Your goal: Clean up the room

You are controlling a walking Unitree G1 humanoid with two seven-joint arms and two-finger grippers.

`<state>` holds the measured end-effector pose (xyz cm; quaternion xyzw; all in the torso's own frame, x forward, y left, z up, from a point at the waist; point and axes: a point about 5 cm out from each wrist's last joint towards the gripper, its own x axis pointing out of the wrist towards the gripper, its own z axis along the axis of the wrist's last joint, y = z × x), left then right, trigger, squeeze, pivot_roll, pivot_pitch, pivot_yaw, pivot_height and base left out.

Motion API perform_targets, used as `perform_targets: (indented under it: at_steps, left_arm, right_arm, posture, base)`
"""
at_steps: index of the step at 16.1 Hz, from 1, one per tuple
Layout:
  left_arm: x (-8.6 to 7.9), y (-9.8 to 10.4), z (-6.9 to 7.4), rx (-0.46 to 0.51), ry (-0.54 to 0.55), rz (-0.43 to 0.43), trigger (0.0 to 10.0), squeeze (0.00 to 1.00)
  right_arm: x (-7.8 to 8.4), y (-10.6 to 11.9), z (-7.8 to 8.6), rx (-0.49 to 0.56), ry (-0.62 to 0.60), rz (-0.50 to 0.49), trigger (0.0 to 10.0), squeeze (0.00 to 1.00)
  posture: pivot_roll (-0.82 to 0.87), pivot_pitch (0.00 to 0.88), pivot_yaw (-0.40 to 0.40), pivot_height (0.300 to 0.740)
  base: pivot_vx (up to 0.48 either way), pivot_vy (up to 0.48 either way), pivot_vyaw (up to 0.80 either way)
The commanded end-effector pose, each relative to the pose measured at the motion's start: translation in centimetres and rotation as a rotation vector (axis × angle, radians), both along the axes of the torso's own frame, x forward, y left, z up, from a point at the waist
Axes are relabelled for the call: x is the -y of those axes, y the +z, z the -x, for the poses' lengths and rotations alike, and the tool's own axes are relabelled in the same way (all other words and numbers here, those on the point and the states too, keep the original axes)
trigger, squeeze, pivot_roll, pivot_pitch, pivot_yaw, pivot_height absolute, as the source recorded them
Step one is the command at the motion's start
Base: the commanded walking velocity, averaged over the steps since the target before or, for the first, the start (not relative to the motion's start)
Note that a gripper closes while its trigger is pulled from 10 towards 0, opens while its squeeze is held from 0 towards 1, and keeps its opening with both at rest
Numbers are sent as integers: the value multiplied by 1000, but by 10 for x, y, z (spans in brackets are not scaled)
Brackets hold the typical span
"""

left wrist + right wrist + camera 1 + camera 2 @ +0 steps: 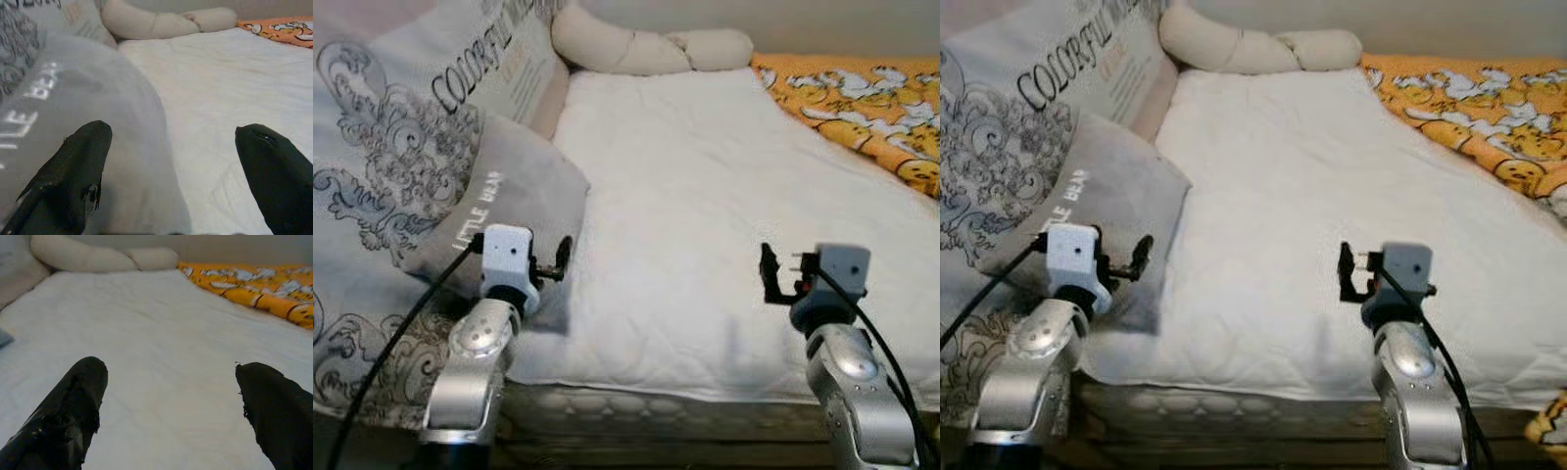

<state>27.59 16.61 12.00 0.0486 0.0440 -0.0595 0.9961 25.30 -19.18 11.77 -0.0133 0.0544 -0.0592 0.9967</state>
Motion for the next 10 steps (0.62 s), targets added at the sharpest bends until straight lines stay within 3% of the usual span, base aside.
perform_targets:
  at_steps: [1,5,10]
  left_arm:
    - [-11,-2,-1,-8,37,-23,10000,1000]
    - [-29,-11,2,-42,86,-55,10000,1000]
    - [-25,-9,0,-36,70,-60,10000,1000]
  right_arm:
    - [-4,4,-3,23,15,1,10000,1000]
    - [-2,-9,2,-22,11,24,10000,1000]
    - [-2,-14,4,-38,-1,26,10000,1000]
  posture:
    - [-84,0,22,740]
    - [-72,0,21,740]
    - [-73,0,25,740]
  base:
    - [0,-345,0]
    - [0,-293,0]
    - [0,-302,0]
